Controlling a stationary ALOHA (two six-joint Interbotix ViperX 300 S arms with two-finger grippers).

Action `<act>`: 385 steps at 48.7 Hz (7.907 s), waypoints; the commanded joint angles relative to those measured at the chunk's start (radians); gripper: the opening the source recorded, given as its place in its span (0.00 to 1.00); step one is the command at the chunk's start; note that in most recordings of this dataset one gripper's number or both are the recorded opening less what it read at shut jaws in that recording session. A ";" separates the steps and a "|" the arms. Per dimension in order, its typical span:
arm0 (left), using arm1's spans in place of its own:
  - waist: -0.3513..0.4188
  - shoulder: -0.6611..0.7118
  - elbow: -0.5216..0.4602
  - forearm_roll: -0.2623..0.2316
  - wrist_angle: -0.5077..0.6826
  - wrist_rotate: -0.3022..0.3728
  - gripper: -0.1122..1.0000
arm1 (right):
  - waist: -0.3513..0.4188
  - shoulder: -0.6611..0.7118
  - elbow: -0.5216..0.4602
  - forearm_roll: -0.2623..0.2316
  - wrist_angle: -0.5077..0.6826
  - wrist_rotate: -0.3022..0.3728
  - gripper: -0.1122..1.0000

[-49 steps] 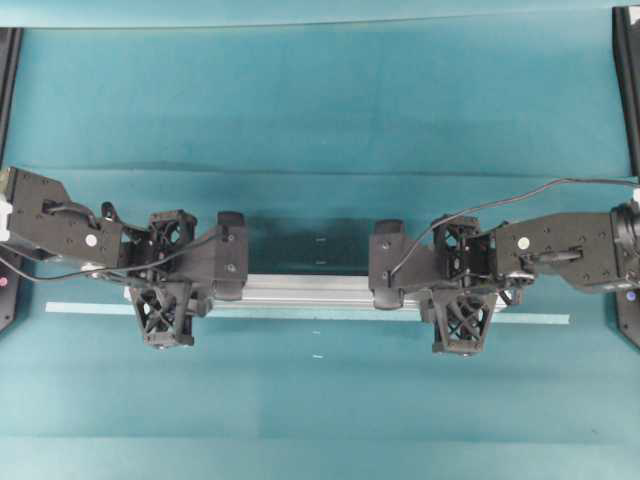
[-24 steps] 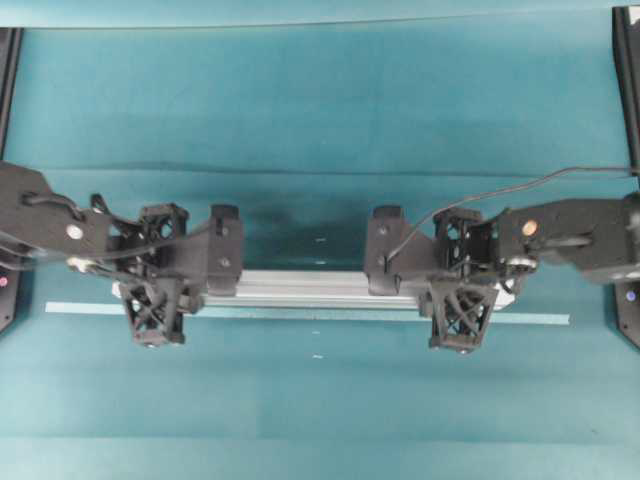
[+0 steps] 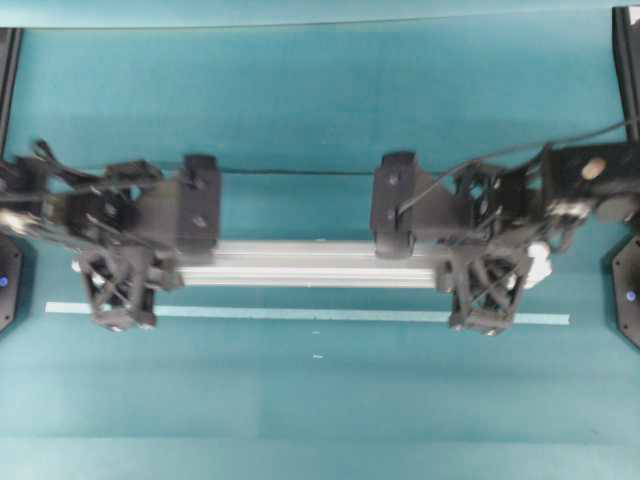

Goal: Lift the metal rail with both hands and move it towards you.

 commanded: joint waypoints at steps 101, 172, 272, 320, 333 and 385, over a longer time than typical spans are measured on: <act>0.048 0.008 -0.385 0.003 0.391 0.000 0.36 | -0.011 0.026 -0.345 -0.014 0.350 0.104 0.43; 0.066 0.291 0.242 0.003 -0.456 -0.026 0.36 | 0.064 0.219 0.296 -0.018 -0.454 0.026 0.43; 0.021 0.334 0.276 0.003 -0.581 -0.115 0.36 | 0.035 0.265 0.318 -0.021 -0.566 0.025 0.43; 0.017 0.311 0.275 0.003 -0.577 -0.087 0.99 | 0.034 0.247 0.319 -0.017 -0.568 0.025 1.00; 0.017 0.163 0.245 0.003 -0.466 -0.023 0.99 | -0.008 0.104 0.288 -0.032 -0.549 0.025 1.00; 0.041 -0.511 0.353 0.003 -0.629 -0.009 0.99 | -0.057 -0.687 0.526 -0.043 -0.825 0.028 0.99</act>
